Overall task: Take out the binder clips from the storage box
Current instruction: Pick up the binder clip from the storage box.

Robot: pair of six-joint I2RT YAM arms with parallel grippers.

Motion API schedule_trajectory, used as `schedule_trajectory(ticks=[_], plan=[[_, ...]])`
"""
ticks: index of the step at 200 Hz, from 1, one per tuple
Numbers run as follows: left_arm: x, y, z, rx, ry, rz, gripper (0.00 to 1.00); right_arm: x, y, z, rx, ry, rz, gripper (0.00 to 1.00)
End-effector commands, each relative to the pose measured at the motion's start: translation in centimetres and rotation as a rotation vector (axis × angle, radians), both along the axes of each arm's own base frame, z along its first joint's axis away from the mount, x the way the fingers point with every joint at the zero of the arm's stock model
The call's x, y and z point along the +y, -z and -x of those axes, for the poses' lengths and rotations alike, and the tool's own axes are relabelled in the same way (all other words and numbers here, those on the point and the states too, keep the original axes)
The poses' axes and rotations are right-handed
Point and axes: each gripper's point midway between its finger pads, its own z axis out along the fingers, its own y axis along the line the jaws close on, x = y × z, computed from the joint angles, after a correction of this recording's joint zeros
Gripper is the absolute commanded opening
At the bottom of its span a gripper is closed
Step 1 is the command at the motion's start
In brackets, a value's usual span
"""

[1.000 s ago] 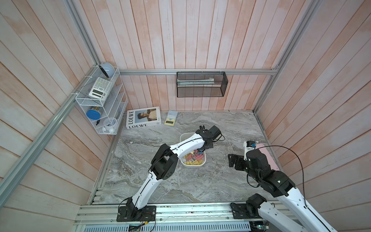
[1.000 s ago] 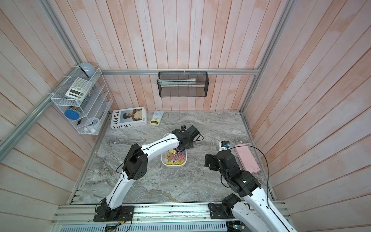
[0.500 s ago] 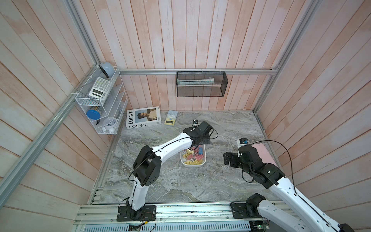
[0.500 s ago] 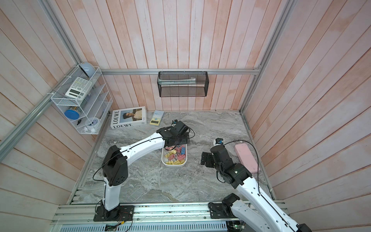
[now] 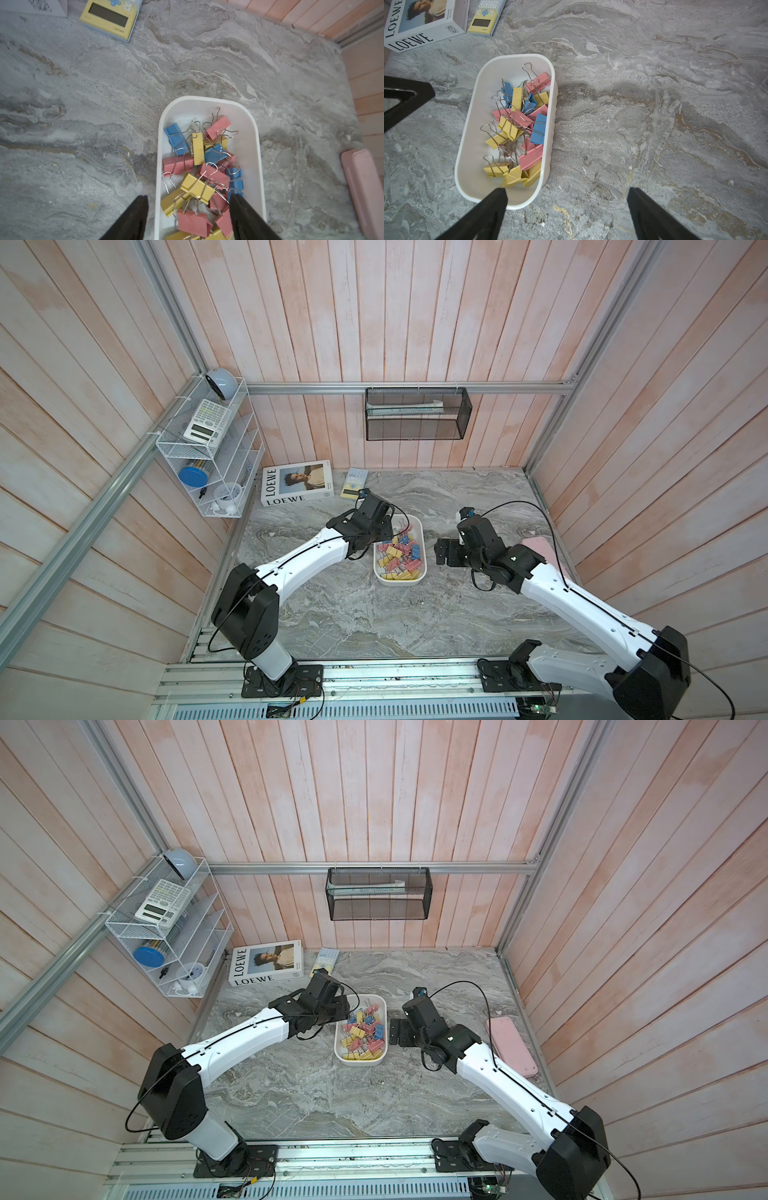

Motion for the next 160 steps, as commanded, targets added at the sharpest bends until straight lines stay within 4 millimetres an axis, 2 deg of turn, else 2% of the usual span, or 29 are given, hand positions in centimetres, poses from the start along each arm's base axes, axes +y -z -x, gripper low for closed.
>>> schedule_trajectory(ticks=[1,27,37,49,57,103,160], plan=[[-0.8,2.2,0.4,0.039,0.095,-0.055,0.53,0.6,-1.2,-0.5,-0.034,-0.01,-0.019,0.98],[-1.6,3.7,0.6,0.061,0.179,-0.094,0.42,0.2,-1.0,-0.3,-0.032,-0.004,-0.004,0.98],[-1.8,4.2,0.6,0.069,0.208,-0.111,0.41,0.0,-0.9,-0.2,-0.032,-0.002,-0.001,0.98],[-2.2,4.9,0.8,0.084,0.245,-0.13,0.33,-0.1,-0.8,0.0,-0.031,0.001,0.003,0.98],[-2.3,5.5,0.8,0.096,0.263,-0.146,0.31,-0.2,-0.8,0.0,-0.031,0.002,0.003,0.98],[-1.8,7.8,1.3,0.155,0.306,-0.227,0.31,-0.5,-0.6,0.1,-0.03,0.006,0.018,0.98],[-2.3,9.1,1.5,0.185,0.364,-0.244,0.3,-0.2,-0.4,-0.2,-0.023,-0.002,0.02,0.98]])
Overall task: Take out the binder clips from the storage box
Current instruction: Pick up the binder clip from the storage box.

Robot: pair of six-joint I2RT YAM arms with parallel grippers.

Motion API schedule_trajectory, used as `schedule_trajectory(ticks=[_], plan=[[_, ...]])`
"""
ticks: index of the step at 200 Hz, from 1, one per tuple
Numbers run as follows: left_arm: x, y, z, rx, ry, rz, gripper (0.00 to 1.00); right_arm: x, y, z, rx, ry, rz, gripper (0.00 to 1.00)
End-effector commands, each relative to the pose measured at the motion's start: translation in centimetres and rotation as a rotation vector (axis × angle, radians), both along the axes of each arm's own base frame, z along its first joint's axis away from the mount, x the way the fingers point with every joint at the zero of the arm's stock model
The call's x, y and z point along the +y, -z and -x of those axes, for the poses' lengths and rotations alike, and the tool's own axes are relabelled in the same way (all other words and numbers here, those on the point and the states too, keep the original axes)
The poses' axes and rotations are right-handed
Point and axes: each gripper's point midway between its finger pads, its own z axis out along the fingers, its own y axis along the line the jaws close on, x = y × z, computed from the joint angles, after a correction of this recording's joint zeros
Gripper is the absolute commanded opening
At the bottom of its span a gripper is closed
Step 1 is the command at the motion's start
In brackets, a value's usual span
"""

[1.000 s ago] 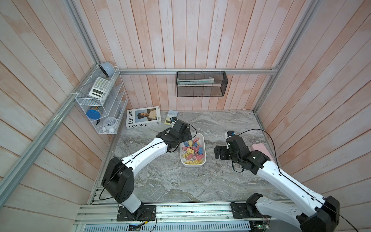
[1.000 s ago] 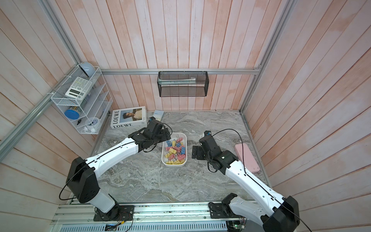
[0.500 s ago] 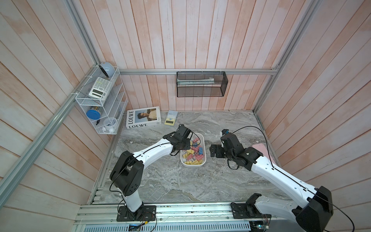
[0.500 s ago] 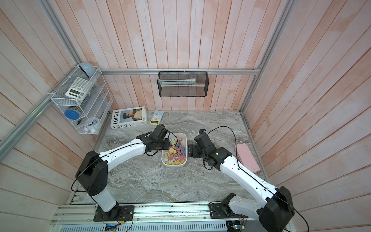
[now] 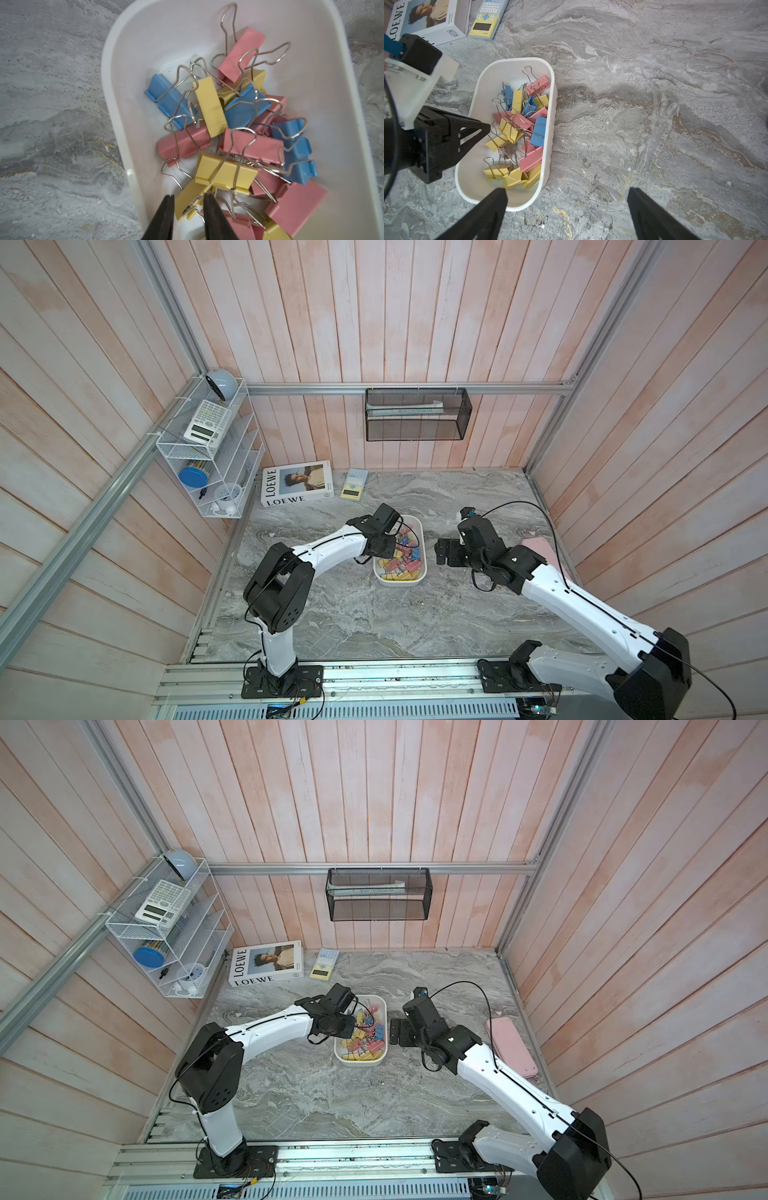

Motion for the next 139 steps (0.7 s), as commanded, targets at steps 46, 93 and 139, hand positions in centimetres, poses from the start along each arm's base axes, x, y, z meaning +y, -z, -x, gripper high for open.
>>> schedule_trajectory(ticks=[46,93,139], plan=[[-1.1,0.6,0.4,0.031,0.081,-0.008,0.14,0.2,0.0,-0.3,-0.007,-0.012,0.021,0.98],[-1.0,-2.2,0.7,-0.018,0.073,0.013,0.0,0.4,-0.1,-0.4,-0.009,-0.013,0.012,0.98],[0.3,-6.2,1.1,-0.096,0.01,0.057,0.0,1.2,-0.5,-0.8,-0.018,-0.026,-0.009,0.98]])
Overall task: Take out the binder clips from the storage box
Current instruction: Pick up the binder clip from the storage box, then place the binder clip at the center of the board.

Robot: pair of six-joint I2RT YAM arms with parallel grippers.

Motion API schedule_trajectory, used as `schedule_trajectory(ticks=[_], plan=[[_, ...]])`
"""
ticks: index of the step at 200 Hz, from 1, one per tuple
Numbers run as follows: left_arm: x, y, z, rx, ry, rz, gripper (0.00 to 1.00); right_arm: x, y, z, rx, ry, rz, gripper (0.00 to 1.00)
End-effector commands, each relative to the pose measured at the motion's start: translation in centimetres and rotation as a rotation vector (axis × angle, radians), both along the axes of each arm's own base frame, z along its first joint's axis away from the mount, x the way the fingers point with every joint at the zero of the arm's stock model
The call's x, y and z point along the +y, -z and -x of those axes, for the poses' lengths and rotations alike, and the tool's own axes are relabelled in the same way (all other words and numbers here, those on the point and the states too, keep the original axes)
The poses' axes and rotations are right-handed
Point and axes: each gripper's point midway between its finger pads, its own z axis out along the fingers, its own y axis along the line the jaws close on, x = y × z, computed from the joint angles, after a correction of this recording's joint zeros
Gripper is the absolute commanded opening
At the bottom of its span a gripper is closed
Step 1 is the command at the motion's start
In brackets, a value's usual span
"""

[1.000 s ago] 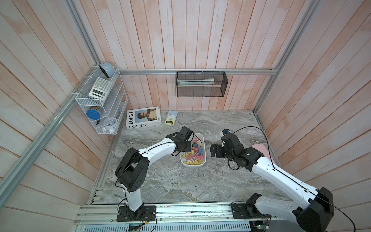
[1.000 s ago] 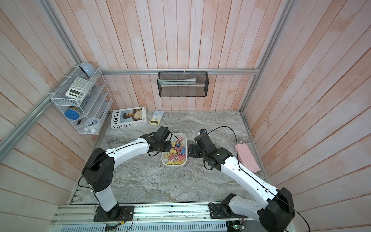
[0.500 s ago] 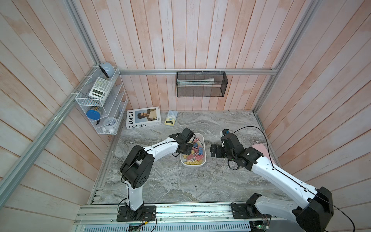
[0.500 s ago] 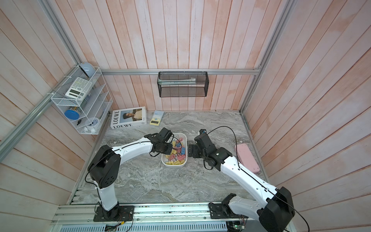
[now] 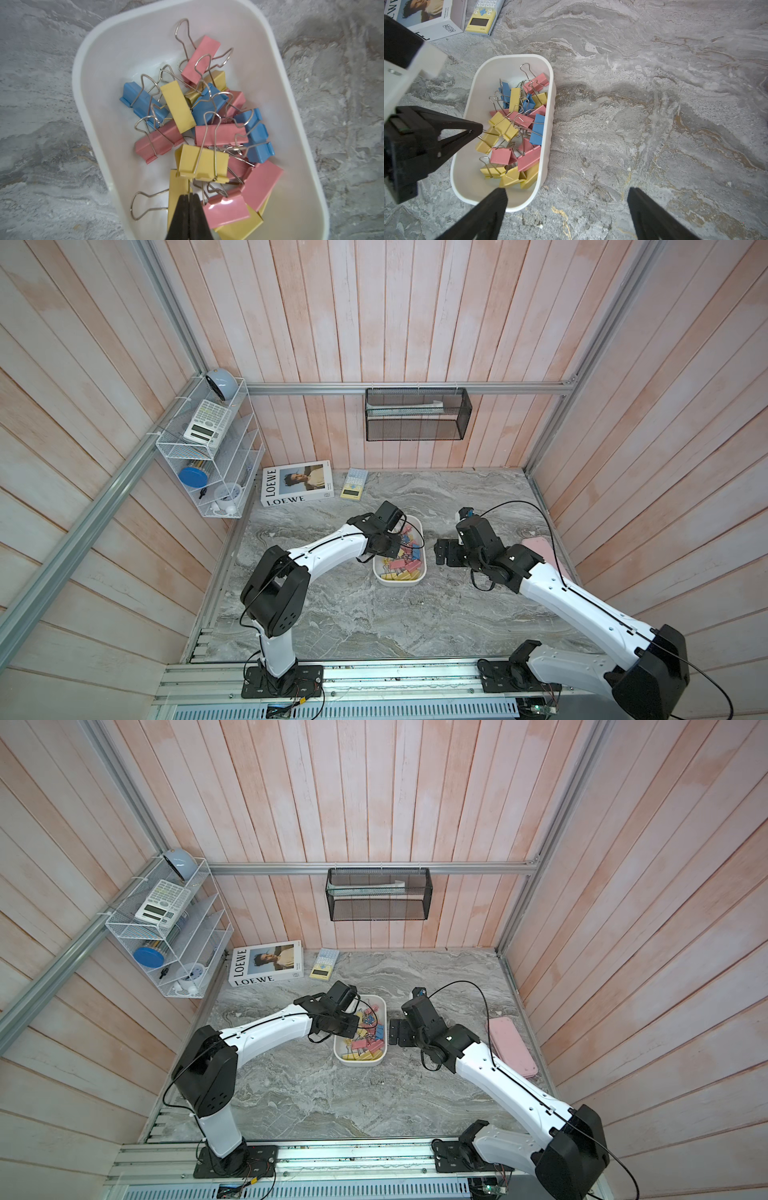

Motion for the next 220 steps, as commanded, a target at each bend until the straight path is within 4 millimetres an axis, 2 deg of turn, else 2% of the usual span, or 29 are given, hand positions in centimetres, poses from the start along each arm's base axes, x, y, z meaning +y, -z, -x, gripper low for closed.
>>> schedule_trajectory(ticks=[1,48,70,96,123,155,186,220], plan=[[1.7,-3.0,0.2,-0.06,-0.062,0.01,0.0,1.0,-1.1,-0.7,-0.031,-0.02,-0.022,0.98],[3.6,-6.1,0.5,-0.106,-0.149,0.063,0.0,2.3,-1.7,-1.4,-0.036,-0.042,-0.052,0.98],[6.4,-6.8,-0.2,-0.129,-0.262,0.136,0.0,3.1,-2.0,-1.5,-0.042,-0.06,-0.068,0.98],[11.1,-6.9,-1.7,-0.157,-0.432,0.237,0.0,4.3,-2.0,-1.4,-0.038,-0.091,-0.072,0.98],[15.8,-5.6,-3.6,-0.186,-0.577,0.319,0.0,5.4,-1.8,-1.4,-0.028,-0.112,-0.054,0.98],[20.1,-3.9,-6.6,-0.224,-0.698,0.376,0.0,6.3,-1.8,-1.3,-0.045,-0.13,-0.009,0.98],[22.0,-1.9,-9.8,-0.178,-0.738,0.502,0.0,7.3,-1.5,-1.4,-0.032,-0.136,-0.03,0.98],[22.8,0.6,-12.1,-0.134,-0.743,0.506,0.01,9.6,-0.8,-1.6,0.007,-0.214,-0.032,0.98]])
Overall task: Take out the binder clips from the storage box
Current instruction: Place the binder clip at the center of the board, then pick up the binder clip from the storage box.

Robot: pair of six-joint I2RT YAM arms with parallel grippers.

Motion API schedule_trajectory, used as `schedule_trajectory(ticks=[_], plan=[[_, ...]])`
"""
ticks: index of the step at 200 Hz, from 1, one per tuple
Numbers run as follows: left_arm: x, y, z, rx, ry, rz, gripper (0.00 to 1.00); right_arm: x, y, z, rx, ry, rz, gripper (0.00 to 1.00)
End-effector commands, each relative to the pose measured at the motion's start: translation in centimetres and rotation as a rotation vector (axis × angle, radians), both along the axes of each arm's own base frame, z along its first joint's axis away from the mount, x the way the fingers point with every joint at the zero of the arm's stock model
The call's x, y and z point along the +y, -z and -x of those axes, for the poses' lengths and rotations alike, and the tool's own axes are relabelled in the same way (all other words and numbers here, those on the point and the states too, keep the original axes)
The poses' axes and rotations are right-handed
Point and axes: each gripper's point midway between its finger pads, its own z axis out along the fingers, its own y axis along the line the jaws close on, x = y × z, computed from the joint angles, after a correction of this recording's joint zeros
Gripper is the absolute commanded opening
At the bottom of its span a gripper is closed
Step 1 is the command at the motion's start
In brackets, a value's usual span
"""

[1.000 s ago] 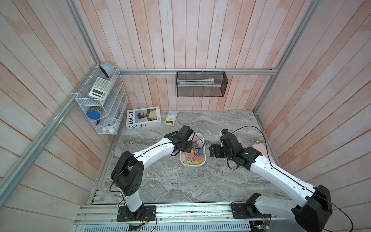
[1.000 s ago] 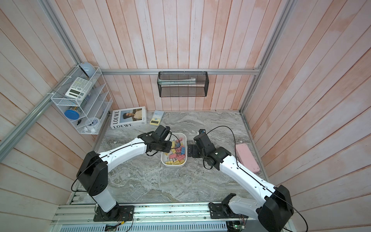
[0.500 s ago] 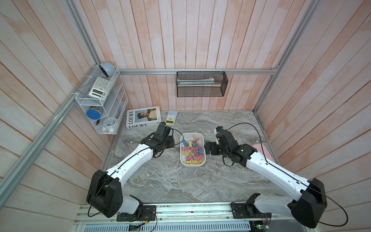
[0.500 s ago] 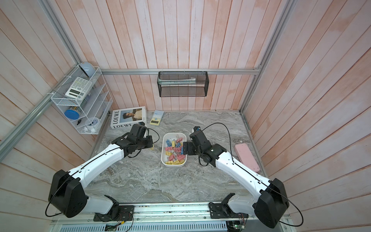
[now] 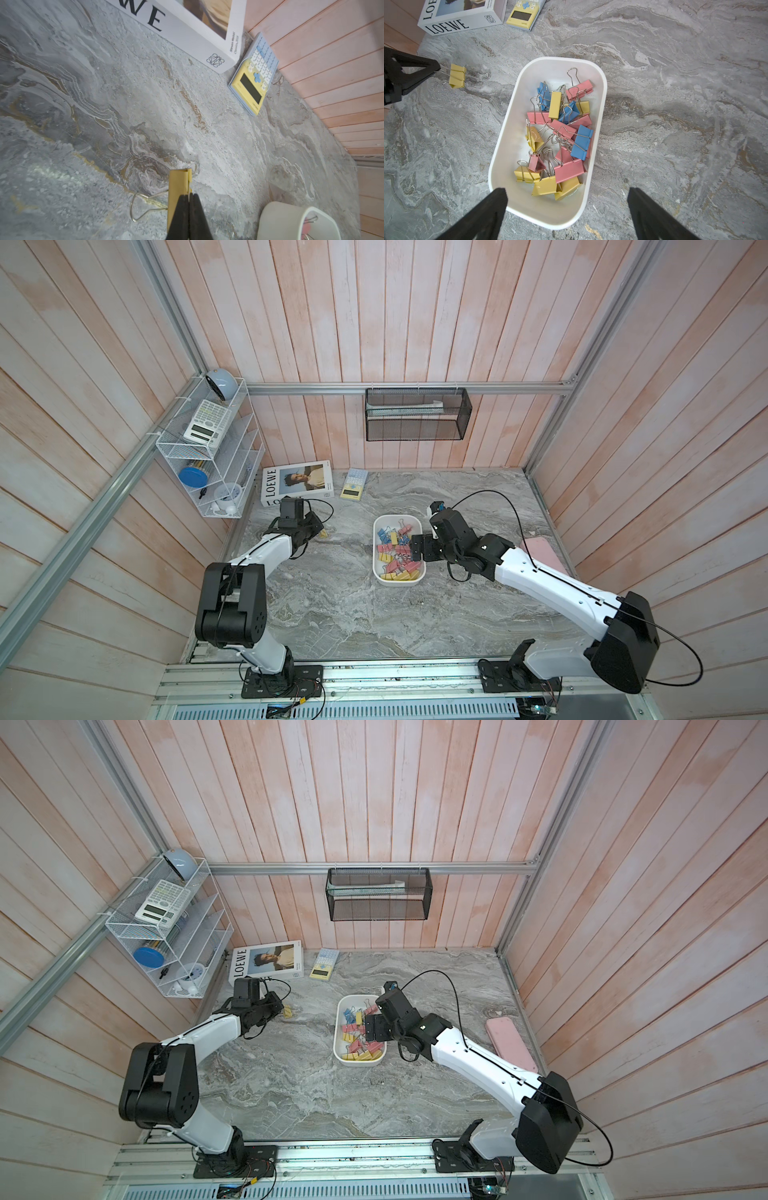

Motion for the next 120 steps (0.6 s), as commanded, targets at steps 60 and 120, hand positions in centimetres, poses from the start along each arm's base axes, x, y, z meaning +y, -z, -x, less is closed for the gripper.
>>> schedule_trajectory(ticks=[60,120], plan=[[-0.8,0.6,-2.6,-0.033,0.052,0.089,0.4,7.4,2.3,-1.0,0.114,-0.273,0.012,0.67],[-0.9,-2.3,2.1,-0.003,0.039,0.116,1.0,10.3,6.4,-2.5,0.251,-0.321,0.031,0.45]])
